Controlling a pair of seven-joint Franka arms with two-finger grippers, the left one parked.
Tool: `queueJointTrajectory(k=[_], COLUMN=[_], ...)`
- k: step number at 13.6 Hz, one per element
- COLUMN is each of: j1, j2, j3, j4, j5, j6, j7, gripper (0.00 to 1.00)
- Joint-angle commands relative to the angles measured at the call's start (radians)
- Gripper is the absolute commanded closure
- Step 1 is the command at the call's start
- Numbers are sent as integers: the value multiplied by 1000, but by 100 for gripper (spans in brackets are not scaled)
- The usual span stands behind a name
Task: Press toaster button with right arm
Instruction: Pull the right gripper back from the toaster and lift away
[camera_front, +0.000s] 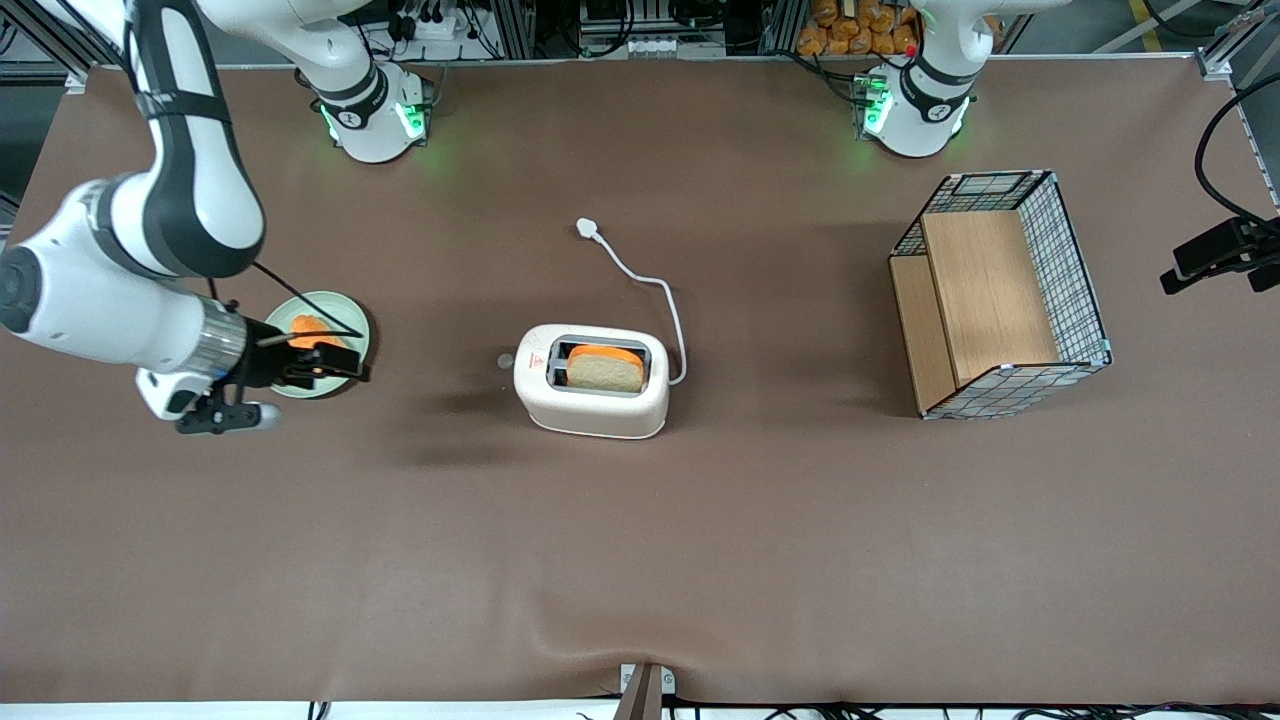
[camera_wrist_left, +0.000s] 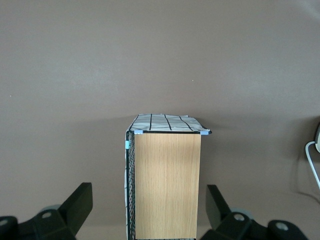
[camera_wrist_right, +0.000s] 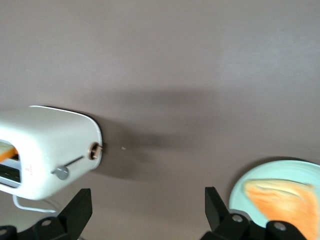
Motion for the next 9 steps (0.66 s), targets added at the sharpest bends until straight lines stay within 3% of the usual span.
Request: queueJointTrajectory(k=[1, 9], j1=[0, -12], j2=[-18, -51], j3=[-37, -66], j4=[71, 195], j5=[-77, -212], j6=[-114, -246], j7=[15, 15], gripper=[0, 0])
